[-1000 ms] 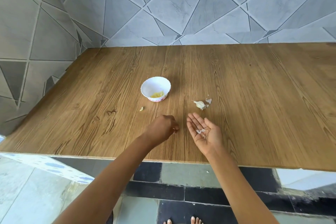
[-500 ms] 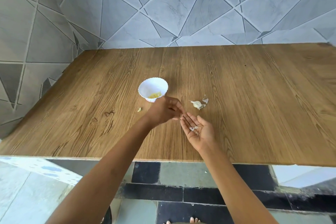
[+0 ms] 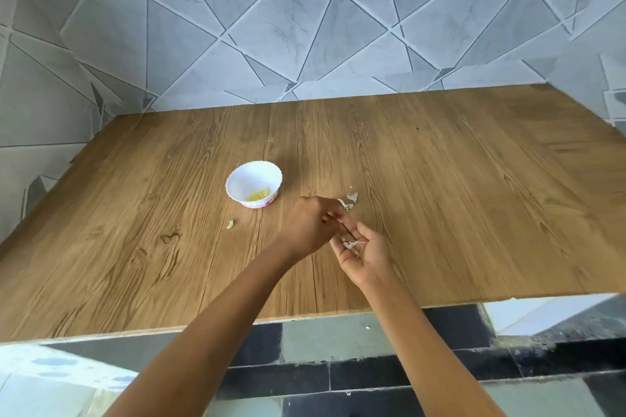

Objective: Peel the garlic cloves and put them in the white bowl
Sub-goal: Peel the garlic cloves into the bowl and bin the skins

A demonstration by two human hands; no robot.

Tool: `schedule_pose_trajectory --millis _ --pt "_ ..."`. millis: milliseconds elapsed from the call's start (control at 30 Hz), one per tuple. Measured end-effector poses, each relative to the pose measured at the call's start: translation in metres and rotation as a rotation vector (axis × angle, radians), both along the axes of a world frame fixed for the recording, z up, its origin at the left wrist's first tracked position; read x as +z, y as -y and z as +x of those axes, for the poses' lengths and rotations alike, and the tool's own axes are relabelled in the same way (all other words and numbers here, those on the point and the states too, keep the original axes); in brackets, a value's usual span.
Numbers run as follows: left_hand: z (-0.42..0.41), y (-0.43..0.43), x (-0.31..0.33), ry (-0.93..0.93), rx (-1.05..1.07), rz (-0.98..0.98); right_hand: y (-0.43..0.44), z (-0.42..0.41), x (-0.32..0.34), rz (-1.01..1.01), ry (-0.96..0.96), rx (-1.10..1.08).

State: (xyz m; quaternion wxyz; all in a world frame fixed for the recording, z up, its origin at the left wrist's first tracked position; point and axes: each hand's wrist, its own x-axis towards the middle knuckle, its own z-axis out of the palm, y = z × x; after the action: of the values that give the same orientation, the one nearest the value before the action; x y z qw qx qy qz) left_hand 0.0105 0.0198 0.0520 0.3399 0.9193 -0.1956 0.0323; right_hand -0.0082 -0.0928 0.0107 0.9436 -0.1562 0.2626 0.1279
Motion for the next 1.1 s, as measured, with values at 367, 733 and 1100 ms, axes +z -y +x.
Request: schedule_pose_trajectory --millis 367,733,1100 --pt "0.103 0.046 -0.010 -0.111 -0.097 0.507 0.070 0.017 -0.007 -0.008 0.016 -0.105" --pt "0.105 0.049 -0.036 -0.061 -0.186 0.565 0.071 0.031 -0.014 0.037 0.032 -0.081" --pt "0.113 0.039 -0.017 -0.286 0.008 0.066 0.065 0.035 -0.010 0.019 0.014 -0.092"
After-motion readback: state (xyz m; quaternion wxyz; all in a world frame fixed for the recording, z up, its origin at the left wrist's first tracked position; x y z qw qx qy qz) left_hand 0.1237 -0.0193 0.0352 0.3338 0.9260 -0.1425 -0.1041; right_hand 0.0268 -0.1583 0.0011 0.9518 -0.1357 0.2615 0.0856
